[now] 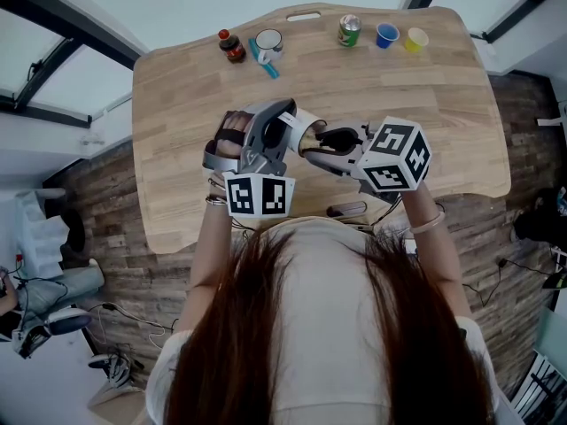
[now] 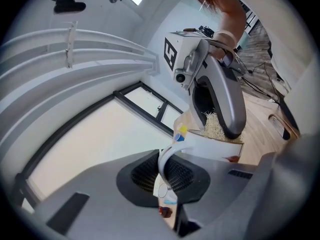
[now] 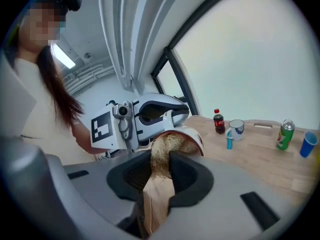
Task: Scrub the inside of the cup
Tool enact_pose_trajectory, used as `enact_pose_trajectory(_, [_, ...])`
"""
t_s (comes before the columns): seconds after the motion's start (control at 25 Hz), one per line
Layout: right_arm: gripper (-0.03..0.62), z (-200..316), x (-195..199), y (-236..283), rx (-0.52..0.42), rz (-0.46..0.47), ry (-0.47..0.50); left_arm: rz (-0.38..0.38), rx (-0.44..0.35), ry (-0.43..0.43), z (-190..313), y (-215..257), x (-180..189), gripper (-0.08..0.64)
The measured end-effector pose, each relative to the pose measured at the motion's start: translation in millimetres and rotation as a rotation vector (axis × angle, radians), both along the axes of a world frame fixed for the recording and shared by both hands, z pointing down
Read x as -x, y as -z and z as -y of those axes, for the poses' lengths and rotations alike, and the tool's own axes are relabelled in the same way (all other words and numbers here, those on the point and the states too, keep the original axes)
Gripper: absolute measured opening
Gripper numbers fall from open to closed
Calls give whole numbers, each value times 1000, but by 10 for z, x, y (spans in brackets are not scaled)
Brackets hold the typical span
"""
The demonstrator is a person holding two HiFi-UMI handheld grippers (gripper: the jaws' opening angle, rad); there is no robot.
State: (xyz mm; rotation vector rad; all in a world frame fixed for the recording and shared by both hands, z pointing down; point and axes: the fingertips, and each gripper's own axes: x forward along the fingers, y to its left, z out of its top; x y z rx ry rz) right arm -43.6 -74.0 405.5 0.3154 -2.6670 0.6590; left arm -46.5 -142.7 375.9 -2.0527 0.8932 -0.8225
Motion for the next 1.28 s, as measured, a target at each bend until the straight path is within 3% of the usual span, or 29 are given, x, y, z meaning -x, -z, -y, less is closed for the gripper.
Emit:
enact_pose_trajectory(0.36, [110, 94, -40, 166, 227, 278, -118, -57, -63, 30, 40, 150, 56, 23])
enact_pose_trajectory(0.8, [109, 204, -108, 309, 425, 558, -207, -119, -106, 49, 63, 254, 87, 23])
enact_pose_trajectory(1.28, [109, 282, -184, 391, 540, 737, -255, -164, -138, 59, 45, 319, 115, 23])
